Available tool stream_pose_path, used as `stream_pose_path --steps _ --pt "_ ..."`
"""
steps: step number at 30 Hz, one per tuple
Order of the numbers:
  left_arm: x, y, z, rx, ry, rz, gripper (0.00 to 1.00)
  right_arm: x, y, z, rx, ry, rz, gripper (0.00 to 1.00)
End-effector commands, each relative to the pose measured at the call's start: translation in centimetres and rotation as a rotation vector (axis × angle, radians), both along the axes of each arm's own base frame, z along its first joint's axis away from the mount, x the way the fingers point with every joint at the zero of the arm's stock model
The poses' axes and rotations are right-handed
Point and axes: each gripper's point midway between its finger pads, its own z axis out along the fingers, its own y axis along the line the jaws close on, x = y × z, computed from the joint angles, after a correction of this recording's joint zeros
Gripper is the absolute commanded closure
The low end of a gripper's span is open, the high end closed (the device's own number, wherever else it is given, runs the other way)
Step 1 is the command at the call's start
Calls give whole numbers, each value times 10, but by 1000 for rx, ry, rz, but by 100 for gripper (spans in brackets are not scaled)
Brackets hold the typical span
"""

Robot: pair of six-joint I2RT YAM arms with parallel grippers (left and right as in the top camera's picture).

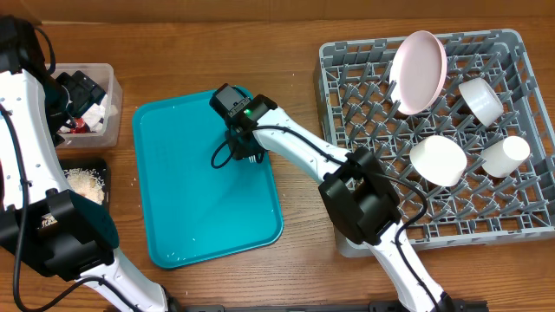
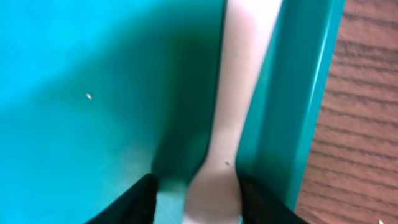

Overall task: Sort waste into correct bins and load items into the dishwasher rack
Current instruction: 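Lower the right gripper and grasp the white fork's handle, then carry the white fork right and place it in the rack's left side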

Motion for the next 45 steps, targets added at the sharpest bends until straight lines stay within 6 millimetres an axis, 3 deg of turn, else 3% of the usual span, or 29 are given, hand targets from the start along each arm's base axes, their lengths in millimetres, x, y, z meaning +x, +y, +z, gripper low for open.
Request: stream_pose_path --steps 1,18,25,32,37,41,45 --pt "0 -1 13 5 -34 15 0 -8 -3 3 9 27 -15 60" --pt "0 -1 13 5 -34 15 0 -11 2 9 39 48 -24 96" --pt "0 -1 13 5 -34 16 0 -10 15 42 114 56 -12 96" --pt "0 -1 13 5 -34 15 0 -1 12 99 160 4 -19 96" --pt "0 -1 12 5 -34 15 0 14 -13 153 200 -58 -70 96" --pt "0 -1 13 5 -34 15 1 33 -63 190 175 -135 -165 96" --pt "0 -1 13 5 -34 15 0 44 -119 213 129 -169 -239 96"
